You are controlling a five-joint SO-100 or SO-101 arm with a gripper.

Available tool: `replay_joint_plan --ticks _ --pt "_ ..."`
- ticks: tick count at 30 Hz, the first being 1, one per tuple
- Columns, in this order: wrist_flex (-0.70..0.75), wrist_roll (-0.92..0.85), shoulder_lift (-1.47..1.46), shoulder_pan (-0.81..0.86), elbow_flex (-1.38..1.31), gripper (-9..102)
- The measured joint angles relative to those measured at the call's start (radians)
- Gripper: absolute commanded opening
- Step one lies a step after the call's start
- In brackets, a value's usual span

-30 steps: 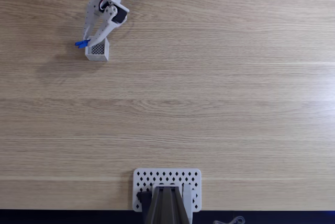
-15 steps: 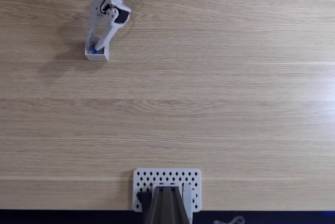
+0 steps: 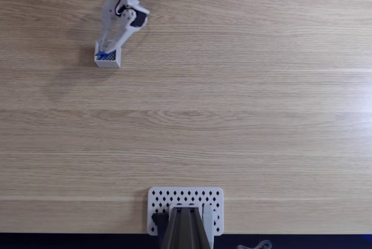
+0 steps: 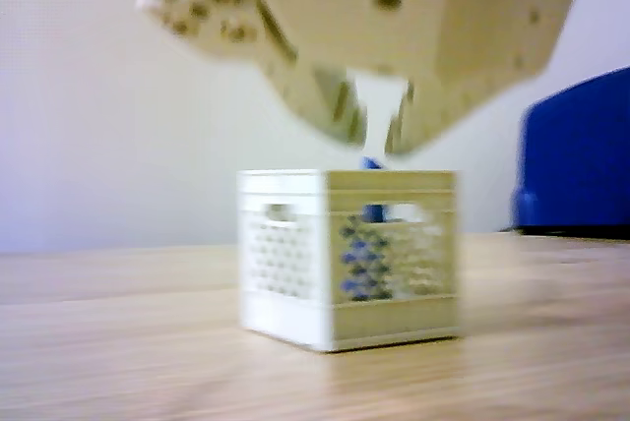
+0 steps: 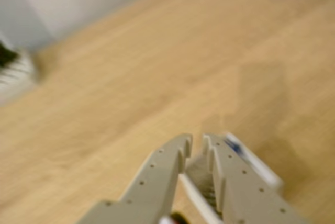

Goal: Grasp a peg and put it in the crate.

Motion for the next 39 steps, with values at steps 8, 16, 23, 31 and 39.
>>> replay_joint_plan --ticks 8,16,23,31,39 --pt "0.235 0.321 0.324 -0.225 0.009 -1" --pt "0.755 0.850 0.724 -0.445 0.014 -1" --pt "1.068 1.344 0.951 -0.495 0.026 -1" --pt "1.192 1.445 1.197 -0.515 0.219 -1" --pt "1.204 1.451 1.430 -0.515 0.459 -1"
